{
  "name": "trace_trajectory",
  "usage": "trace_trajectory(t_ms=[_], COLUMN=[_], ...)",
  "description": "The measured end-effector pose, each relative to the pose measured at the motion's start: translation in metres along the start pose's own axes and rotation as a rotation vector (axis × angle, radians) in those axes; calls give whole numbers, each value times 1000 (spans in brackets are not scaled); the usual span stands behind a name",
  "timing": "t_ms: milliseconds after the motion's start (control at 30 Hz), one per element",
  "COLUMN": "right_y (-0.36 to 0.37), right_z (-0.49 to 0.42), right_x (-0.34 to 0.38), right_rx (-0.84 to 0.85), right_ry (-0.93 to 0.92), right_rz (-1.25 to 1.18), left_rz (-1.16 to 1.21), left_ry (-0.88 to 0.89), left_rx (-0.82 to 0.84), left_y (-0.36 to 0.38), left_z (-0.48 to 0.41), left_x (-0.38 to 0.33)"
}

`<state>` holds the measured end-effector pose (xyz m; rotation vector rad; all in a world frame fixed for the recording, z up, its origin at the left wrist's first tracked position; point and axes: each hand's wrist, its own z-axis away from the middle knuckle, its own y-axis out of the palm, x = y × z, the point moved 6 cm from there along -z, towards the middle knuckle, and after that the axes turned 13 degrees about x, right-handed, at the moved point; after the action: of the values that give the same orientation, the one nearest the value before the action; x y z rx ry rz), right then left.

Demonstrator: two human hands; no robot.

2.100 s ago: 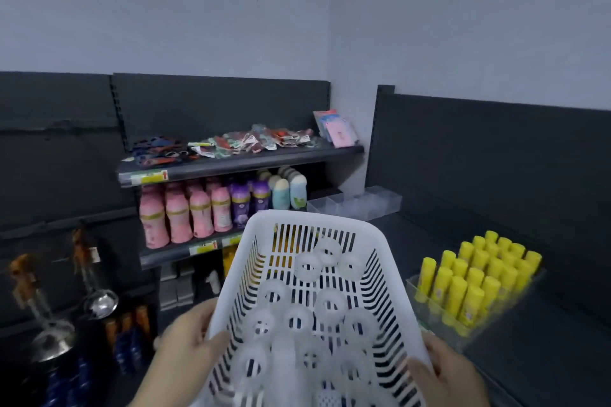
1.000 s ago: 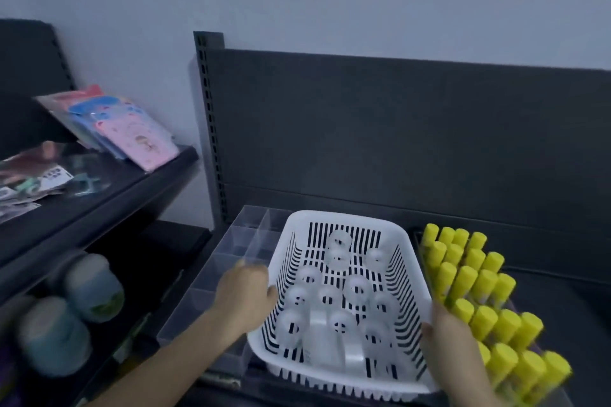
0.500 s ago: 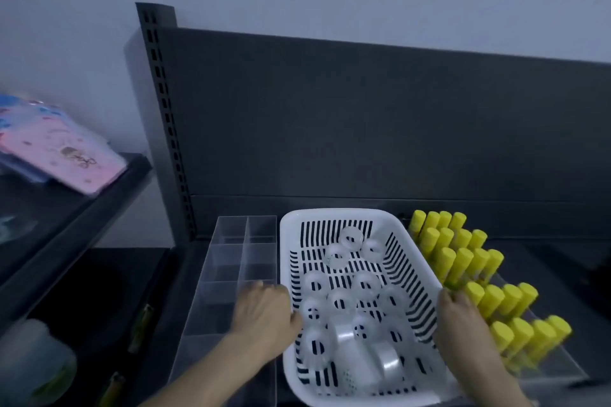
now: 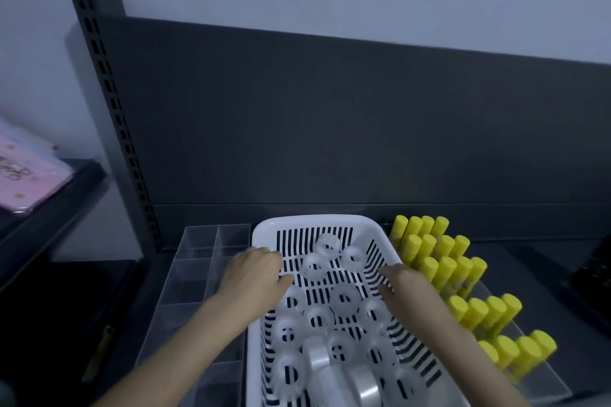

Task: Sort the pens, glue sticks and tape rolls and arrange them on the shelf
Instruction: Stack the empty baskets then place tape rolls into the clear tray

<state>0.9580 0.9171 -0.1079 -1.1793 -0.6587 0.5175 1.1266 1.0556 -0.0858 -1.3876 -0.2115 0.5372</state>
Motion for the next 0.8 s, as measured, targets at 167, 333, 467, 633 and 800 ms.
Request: trace_trajectory(t_ms=[167, 333, 467, 633, 800], right_y=[2, 14, 28, 27, -6], right_z=[-60, -110, -120, -111, -100], right_x=[1, 13, 12, 14, 34], right_rx=[103, 196, 250, 355, 356], right_ry=[-77, -83, -24, -26, -56], right_rz=[25, 147, 231, 140, -84], left_rz=[109, 196, 243, 364, 715], left_ry=[27, 25, -14, 75, 92], left_rx=[193, 332, 363, 331, 61], left_y=[21, 47, 66, 39, -21], left_z=[-60, -99, -115, -98, -48], left_x=[-22, -37, -37, -26, 45])
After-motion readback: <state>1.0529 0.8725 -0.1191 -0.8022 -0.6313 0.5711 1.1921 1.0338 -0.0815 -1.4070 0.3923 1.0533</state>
